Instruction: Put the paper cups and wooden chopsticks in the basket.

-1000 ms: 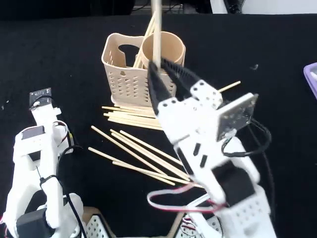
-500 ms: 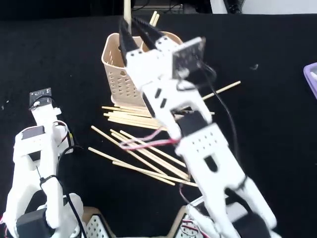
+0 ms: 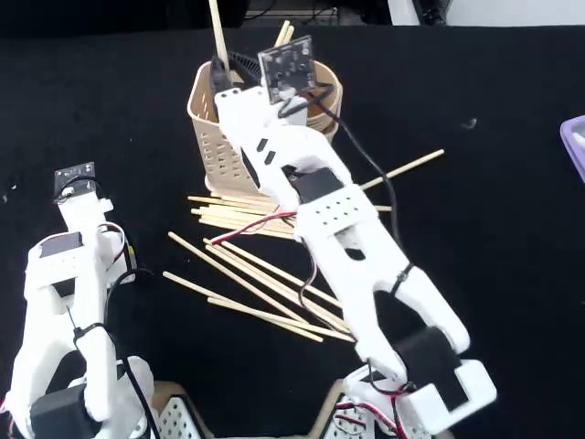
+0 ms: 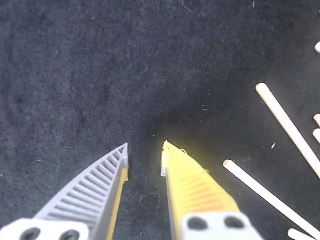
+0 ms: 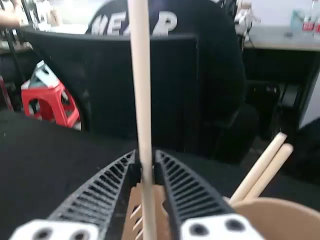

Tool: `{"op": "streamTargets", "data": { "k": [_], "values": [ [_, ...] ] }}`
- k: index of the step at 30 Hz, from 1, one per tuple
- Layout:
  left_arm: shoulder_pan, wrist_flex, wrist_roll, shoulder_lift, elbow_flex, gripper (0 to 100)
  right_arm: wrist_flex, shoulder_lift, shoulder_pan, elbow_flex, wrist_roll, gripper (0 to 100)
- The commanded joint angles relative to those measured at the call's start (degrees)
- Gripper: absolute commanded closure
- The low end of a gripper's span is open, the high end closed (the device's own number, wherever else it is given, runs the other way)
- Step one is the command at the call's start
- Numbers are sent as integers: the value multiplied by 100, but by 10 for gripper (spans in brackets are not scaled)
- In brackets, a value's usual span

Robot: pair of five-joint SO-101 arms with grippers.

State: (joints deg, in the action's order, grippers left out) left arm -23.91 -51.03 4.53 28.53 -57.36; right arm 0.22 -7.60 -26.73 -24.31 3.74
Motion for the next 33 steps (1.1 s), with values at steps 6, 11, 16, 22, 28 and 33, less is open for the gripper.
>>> {"op": "streamTargets", "data": {
  "k": [6, 11, 16, 22, 28, 33],
  "values": [
    [4, 88, 44, -9, 40, 880, 1802, -127, 123, 1385, 79, 815],
    [4, 88, 44, -9, 40, 880, 2927, -1165, 105, 1552, 53, 815],
    [-40, 35, 0, 35, 92, 880, 4932, -2888, 132, 1393, 35, 815],
    [180, -1468, 624, 9, 1200, 840, 6549, -4629, 695, 286, -914, 815],
    [1569, -2796, 2215, -9, 2062, 805, 6708, -5921, 2145, -1982, -1582, 815],
    [2782, -2558, 3270, 18, 1402, 805, 6084, -6695, 2857, -3960, -1732, 815]
  ]
}}
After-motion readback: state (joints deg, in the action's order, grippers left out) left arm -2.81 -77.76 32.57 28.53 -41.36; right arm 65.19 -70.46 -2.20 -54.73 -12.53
